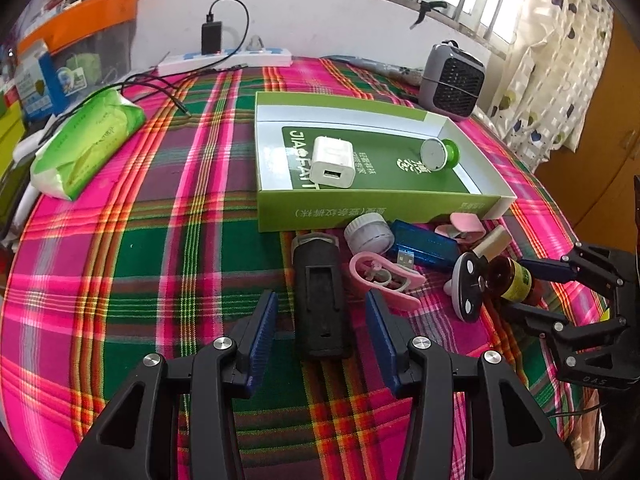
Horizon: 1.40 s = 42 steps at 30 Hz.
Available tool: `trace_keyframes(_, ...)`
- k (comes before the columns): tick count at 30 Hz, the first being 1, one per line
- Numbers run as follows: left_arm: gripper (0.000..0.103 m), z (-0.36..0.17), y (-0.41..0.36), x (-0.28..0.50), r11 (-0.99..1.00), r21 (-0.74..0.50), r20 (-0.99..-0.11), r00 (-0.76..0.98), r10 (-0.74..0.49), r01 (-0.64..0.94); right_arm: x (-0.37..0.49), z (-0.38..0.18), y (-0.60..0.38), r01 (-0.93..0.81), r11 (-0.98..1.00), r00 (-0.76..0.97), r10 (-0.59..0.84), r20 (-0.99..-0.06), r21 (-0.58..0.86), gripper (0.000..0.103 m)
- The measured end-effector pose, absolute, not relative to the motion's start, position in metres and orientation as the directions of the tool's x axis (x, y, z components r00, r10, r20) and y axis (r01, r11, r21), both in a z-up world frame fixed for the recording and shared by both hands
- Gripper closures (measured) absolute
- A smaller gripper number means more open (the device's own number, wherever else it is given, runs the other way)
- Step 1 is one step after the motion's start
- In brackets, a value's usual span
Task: Organize rigid objects
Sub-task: 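Move the left tool to the black flashlight while the right tool approaches the brown bottle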
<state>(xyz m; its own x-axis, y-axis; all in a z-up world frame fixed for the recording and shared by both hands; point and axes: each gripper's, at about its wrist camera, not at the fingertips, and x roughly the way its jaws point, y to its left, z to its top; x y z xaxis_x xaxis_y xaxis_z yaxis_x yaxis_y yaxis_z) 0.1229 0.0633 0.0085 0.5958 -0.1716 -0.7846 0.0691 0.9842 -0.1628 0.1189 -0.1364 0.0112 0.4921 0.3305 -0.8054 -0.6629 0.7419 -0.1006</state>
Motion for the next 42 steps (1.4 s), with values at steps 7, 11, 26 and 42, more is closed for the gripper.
trace_keyframes(7,0.059,0.008,0.063,0.126,0.986,-0.154,-0.784,0.599,-0.163,0.066,0.126,0.011,-0.144,-0.626,0.778,0.432,0.397,-0.81,0.048,0.057)
trace_keyframes(11,0.059,0.009,0.063,0.126,0.985,-0.158,-0.784,0.599,-0.164,0.063,0.125,0.01,-0.146,-0.594,0.794,0.393,0.426,-0.815,0.129,0.057)
trace_keyframes(26,0.059,0.008,0.06,0.128,0.991,-0.126,-0.787,0.604,-0.126,0.042,0.12,0.004,-0.138,-0.59,0.805,0.443,0.388,-0.808,0.063,0.057)
trace_keyframes(42,0.069,0.008,0.063,0.128,0.992,-0.126,-0.786,0.608,-0.113,0.022,0.113,0.005,-0.141,-0.566,0.822,0.477,0.39,-0.788,0.065,0.065)
